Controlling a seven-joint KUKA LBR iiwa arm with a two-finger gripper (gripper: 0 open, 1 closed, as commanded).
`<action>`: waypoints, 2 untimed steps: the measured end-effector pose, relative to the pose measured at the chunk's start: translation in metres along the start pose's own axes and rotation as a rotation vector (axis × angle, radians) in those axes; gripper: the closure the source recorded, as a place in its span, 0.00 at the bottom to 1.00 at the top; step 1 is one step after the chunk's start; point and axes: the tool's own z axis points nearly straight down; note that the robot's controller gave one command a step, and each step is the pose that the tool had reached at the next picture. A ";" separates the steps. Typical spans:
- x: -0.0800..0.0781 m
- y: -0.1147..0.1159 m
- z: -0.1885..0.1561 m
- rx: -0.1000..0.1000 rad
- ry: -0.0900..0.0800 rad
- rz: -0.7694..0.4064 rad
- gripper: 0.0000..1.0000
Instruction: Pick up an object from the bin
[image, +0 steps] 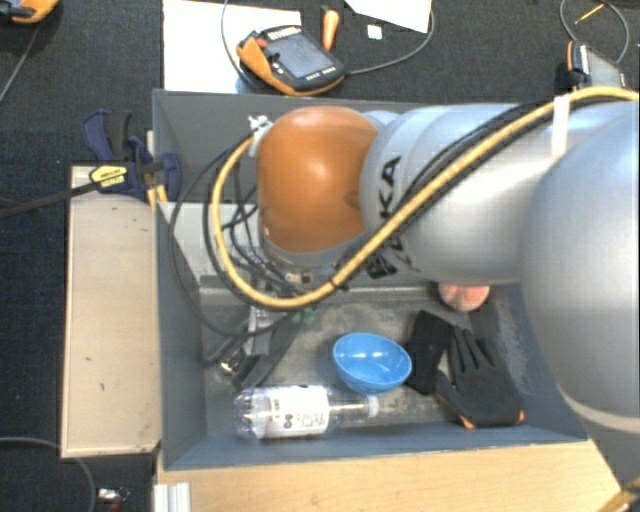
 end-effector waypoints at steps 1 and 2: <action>-0.002 -0.002 -0.005 -0.001 -0.007 0.007 0.00; -0.007 0.020 0.103 -0.002 -0.008 -0.347 0.00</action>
Offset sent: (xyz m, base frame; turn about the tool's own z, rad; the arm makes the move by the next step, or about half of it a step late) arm 0.0062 0.0233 -0.1244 -0.4067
